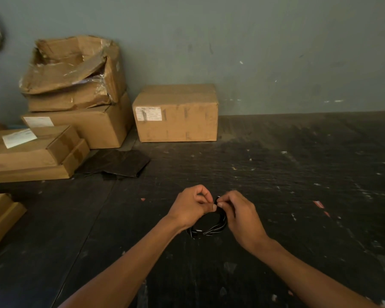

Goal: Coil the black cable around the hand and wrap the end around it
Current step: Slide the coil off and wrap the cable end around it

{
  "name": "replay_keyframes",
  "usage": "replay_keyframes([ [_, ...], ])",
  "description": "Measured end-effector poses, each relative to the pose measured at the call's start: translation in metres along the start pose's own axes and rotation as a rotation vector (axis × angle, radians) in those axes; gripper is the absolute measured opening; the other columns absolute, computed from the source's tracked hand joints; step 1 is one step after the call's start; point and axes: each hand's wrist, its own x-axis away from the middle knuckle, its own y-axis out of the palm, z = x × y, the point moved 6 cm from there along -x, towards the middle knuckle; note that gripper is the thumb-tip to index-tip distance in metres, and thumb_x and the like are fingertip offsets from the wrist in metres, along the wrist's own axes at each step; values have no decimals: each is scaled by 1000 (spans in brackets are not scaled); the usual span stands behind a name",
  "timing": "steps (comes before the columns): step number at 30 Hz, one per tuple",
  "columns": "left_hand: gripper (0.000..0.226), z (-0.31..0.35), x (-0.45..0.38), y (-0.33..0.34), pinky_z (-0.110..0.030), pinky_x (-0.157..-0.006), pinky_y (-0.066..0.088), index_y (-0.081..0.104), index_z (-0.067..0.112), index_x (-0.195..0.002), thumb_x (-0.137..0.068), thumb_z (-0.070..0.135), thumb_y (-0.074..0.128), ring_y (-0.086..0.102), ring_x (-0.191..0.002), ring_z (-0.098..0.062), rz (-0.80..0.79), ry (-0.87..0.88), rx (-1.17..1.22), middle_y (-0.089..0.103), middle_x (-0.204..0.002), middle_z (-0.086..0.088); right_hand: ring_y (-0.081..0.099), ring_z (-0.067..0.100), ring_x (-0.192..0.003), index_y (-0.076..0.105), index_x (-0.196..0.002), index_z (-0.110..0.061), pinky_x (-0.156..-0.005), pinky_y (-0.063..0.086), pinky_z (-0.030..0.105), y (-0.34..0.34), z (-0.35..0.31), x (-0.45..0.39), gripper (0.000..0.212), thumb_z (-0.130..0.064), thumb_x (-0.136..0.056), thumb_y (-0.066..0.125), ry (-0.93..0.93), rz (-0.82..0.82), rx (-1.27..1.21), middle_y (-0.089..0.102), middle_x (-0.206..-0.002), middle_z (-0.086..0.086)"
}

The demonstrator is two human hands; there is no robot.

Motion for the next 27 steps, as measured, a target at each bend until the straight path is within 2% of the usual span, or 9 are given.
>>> replay_keyframes([
  [4, 14, 2, 2, 1, -34, -90, 54, 64, 19, -91, -83, 14, 74, 71, -82, -8, 11, 28, -38, 76, -81, 1, 61, 3, -83, 50, -116, -24, -74, 53, 24, 2, 5, -3, 31, -6, -92, 60, 96, -26, -99, 61, -88, -10],
  [6, 14, 1, 2, 2, -32, -89, 53, 63, 18, -94, -85, 14, 73, 71, -83, -6, 3, 30, -34, 76, -82, 1, 61, 3, -79, 46, -121, -26, -72, 52, 21, 2, 6, -4, 40, -5, -91, 61, 106, -61, -91, 62, -83, -7],
  [11, 23, -9, 3, 6, -26, -75, 54, 59, 11, -109, -88, 13, 69, 72, -88, -15, -35, -9, 86, 75, -95, -6, 63, 5, -76, 56, -115, -26, -68, 51, 17, 1, 17, -9, 32, -4, -91, 61, 166, -29, -143, 64, -80, -3],
  [16, 26, -40, -1, -2, -22, -76, 48, 59, 23, -115, -91, 18, 66, 69, -91, -11, -31, -96, 32, 72, -101, 1, 64, 11, -88, 69, -92, -28, -76, 59, 37, 7, 56, -7, 28, -4, -94, 55, 405, 28, -247, 64, -98, -4],
  [19, 32, -65, -4, -1, -29, -80, 54, 56, 22, -119, -90, 14, 66, 67, -99, -14, 1, -206, 130, 68, -109, -3, 64, 15, -96, 70, -88, -28, -78, 58, 34, 22, 86, 1, 32, -4, -97, 50, 629, 28, -373, 65, -112, 3],
  [21, 31, -81, -5, 8, -32, -82, 55, 55, 21, -117, -90, 11, 66, 66, -100, -17, 25, -281, 192, 66, -111, -6, 64, 18, -101, 72, -87, -25, -85, 57, 36, 34, 105, 10, 34, -2, -97, 49, 759, 24, -425, 66, -115, 6],
  [23, 27, -96, -9, 16, -29, -74, 55, 54, 21, -112, -90, 11, 65, 66, -97, -18, 80, -319, 155, 65, -111, -6, 63, 17, -104, 72, -87, -25, -88, 57, 34, 46, 119, 18, 37, 1, -96, 48, 825, -3, -385, 65, -120, 6],
  [25, 21, -106, -14, 22, -25, -66, 55, 53, 21, -107, -91, 12, 64, 67, -87, -16, 140, -317, 61, 65, -107, -5, 63, 13, -99, 72, -90, -27, -80, 57, 28, 54, 127, 25, 39, 3, -95, 47, 847, -57, -311, 61, -124, 4],
  [27, 18, -110, -19, 27, -19, -57, 52, 54, 21, -108, -93, 13, 61, 65, -76, -12, 133, -292, -45, 64, -107, -2, 60, 10, -95, 71, -98, -26, -76, 55, 24, 57, 128, 29, 37, 2, -95, 47, 826, -112, -212, 57, -127, 2],
])
